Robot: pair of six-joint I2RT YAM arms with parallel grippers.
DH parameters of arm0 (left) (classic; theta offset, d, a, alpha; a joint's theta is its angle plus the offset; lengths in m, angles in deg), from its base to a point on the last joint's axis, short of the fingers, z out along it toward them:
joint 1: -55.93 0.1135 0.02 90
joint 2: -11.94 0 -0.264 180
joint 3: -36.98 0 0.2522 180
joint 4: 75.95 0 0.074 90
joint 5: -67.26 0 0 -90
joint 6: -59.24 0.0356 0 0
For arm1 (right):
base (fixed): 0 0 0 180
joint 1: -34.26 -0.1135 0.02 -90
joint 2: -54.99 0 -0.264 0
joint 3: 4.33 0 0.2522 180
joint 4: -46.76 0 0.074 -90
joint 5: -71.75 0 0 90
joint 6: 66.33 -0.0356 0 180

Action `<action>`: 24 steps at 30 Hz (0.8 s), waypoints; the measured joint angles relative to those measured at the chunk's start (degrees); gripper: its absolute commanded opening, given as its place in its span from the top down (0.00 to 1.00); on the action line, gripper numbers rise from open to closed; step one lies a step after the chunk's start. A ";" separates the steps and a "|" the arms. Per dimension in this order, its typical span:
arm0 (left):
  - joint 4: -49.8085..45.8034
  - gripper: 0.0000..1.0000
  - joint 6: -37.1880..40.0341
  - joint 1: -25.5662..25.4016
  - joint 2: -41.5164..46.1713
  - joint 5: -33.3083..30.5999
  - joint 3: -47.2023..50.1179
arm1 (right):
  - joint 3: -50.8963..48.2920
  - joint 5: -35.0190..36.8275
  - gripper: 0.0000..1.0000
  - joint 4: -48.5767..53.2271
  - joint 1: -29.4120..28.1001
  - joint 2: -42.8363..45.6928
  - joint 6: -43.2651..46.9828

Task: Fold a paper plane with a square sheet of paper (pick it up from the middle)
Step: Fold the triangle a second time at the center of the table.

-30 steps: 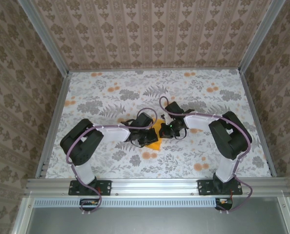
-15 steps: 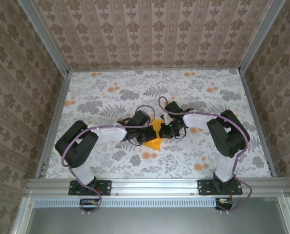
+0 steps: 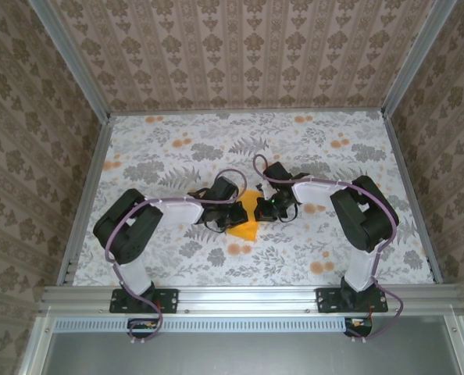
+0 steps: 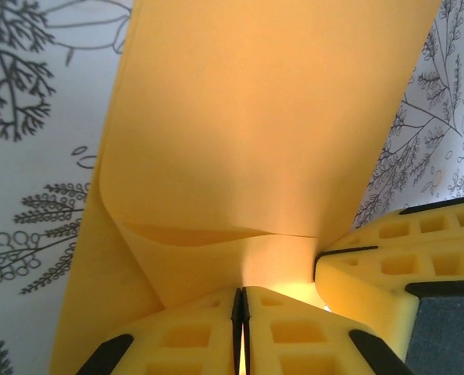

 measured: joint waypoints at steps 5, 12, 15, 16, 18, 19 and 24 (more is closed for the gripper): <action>0.11 0.82 -0.02 0.35 -0.11 0.42 0.00 | 0.42 0.02 0.99 0.57 0.00 -0.35 0.37; 0.70 0.74 0.00 2.19 0.15 0.87 0.20 | 1.11 -0.17 1.00 0.52 -0.02 -1.01 0.74; 0.85 0.72 0.22 3.41 0.20 1.31 0.24 | 1.22 -0.15 1.00 0.24 -0.11 -1.14 1.14; 0.87 0.72 0.37 3.76 0.24 1.46 0.26 | 1.22 -0.13 1.00 0.15 -0.20 -1.18 1.33; 0.83 0.71 0.74 4.50 0.26 1.73 0.26 | 1.22 -0.15 1.00 0.09 -0.20 -1.22 1.57; 0.81 0.71 1.11 4.90 0.26 1.92 0.26 | 1.25 -0.15 1.00 0.07 -0.20 -1.22 1.62; 0.28 0.70 2.71 6.60 0.26 2.56 0.07 | 1.27 -0.13 1.00 -0.37 -0.24 -1.33 1.66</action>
